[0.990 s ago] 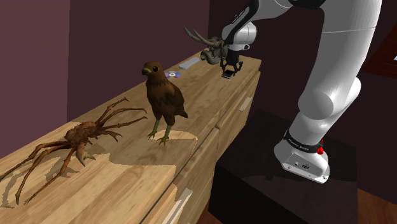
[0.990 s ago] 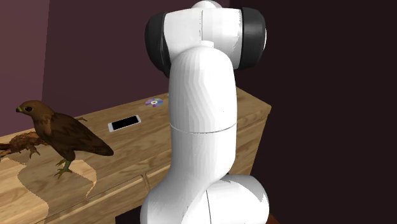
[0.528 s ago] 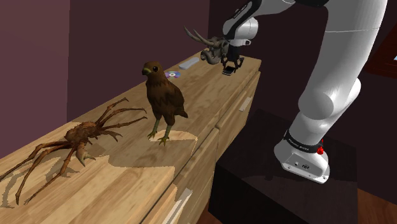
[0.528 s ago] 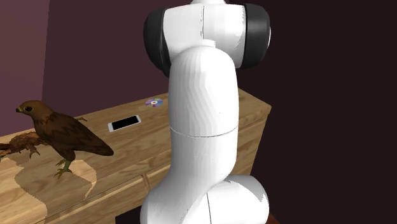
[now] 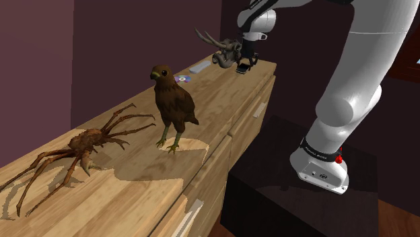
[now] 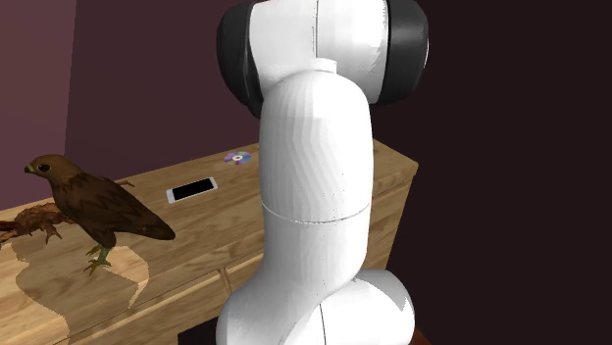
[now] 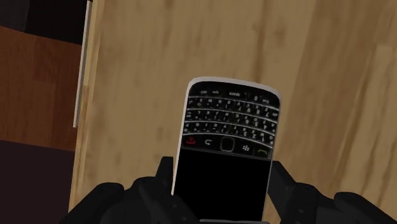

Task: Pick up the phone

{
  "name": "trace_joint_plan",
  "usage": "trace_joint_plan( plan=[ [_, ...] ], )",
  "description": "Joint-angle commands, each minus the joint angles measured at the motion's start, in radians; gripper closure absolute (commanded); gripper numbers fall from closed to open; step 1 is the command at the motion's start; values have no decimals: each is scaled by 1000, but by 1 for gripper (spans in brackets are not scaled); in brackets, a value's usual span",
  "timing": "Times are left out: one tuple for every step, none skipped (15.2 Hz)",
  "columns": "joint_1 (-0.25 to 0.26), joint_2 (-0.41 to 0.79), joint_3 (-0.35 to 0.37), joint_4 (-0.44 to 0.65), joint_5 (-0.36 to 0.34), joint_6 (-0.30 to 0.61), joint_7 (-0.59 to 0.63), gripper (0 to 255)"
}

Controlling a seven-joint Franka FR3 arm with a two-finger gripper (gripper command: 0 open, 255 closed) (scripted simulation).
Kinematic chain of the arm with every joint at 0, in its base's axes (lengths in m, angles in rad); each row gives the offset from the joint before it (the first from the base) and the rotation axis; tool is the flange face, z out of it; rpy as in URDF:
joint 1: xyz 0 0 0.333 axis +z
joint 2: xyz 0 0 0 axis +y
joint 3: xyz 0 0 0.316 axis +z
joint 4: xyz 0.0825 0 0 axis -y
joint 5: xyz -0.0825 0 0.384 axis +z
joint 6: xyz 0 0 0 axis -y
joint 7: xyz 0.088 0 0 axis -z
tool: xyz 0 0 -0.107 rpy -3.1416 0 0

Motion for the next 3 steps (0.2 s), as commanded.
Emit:
trace_joint_plan(
  plan=[
    [1,-14,-2,12,-6,-26,5,255],
    [1,-15,-2,13,-7,-27,5,255],
    [1,-15,-2,13,-7,-27,5,255]
  ],
)
